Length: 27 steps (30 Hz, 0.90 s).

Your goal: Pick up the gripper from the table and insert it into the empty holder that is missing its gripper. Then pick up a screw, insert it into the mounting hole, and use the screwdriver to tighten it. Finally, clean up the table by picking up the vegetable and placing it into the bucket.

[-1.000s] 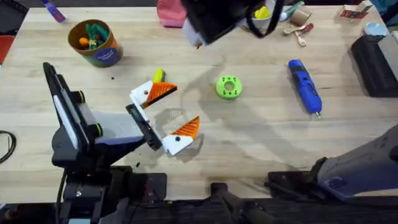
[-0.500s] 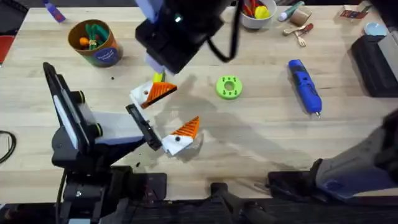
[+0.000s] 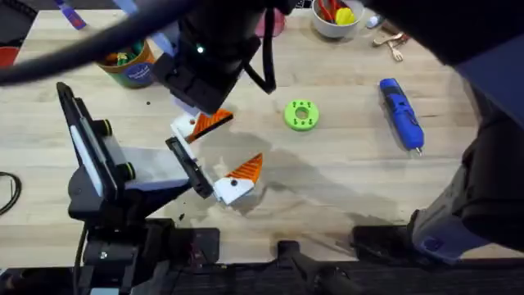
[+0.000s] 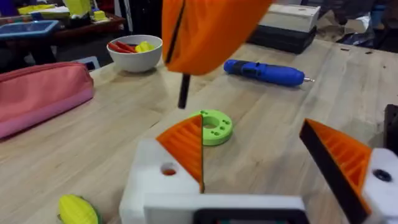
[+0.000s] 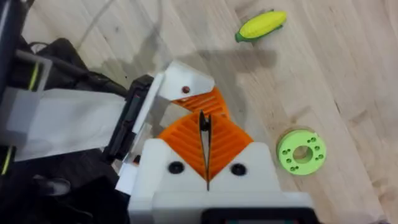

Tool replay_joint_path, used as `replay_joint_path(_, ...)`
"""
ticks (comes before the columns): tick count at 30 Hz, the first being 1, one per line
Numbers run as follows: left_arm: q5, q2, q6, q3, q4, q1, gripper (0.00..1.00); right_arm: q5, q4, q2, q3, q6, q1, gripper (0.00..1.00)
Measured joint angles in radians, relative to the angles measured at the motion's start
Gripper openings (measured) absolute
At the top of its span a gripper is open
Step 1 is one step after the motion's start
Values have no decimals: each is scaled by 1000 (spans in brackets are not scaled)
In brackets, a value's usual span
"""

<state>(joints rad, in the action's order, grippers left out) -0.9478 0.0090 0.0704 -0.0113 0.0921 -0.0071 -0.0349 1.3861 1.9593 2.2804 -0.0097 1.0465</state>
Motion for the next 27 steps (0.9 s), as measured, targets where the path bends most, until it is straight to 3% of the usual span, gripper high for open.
replay_joint_path(27, 0, 0, 0, 0, 0, 0, 985, 3, -25, 57, 1, -89, 32, 6)
